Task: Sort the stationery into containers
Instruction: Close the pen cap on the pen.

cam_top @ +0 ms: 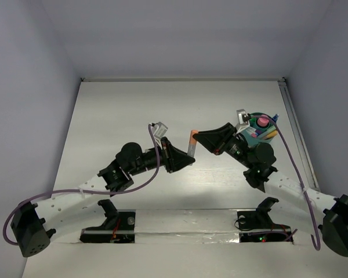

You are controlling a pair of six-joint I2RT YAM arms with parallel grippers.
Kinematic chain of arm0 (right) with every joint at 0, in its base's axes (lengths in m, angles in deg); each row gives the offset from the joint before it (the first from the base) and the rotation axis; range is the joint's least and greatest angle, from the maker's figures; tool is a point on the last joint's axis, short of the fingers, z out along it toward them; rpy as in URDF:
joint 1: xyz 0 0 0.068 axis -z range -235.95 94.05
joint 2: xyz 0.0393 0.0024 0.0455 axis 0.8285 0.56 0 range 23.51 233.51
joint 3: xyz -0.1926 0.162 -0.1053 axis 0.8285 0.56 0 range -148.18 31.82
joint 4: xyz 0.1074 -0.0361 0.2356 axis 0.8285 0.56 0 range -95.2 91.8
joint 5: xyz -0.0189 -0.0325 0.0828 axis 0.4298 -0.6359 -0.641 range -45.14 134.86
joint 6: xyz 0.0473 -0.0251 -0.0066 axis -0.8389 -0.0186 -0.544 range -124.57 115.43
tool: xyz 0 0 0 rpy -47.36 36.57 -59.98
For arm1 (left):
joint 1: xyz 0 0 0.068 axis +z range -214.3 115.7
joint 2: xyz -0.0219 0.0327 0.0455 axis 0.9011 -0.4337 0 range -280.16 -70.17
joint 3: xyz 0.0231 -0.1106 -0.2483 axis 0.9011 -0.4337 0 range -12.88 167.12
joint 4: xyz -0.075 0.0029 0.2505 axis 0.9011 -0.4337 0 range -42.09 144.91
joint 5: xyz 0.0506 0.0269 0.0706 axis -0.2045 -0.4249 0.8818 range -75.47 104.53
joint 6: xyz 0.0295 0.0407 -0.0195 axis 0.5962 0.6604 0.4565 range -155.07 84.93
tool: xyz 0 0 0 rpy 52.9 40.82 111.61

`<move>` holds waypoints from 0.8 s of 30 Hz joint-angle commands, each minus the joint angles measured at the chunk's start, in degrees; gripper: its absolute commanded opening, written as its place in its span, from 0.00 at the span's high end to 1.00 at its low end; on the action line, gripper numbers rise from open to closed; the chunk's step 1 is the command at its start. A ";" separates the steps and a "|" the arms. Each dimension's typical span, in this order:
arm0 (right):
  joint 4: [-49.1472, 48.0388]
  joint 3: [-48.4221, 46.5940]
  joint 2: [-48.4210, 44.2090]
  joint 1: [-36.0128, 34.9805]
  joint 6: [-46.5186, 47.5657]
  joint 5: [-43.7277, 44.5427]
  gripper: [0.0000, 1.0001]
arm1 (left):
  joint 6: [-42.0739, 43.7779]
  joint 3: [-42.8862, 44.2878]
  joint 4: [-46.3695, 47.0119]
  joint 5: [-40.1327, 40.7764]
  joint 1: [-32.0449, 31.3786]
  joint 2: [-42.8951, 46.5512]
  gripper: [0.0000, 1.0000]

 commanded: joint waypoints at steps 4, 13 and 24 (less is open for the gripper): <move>14.57 7.44 2.48 -2.92 5.01 -12.84 1.00 | 2.19 11.27 19.71 5.80 1.29 -0.56 1.00; 16.93 12.02 2.31 -3.98 5.97 -15.30 1.00 | 6.40 18.04 13.82 5.36 1.82 -1.36 1.00; 22.56 18.08 -2.26 -4.68 5.71 -14.60 1.00 | 8.25 20.95 9.34 6.33 4.19 -0.12 1.00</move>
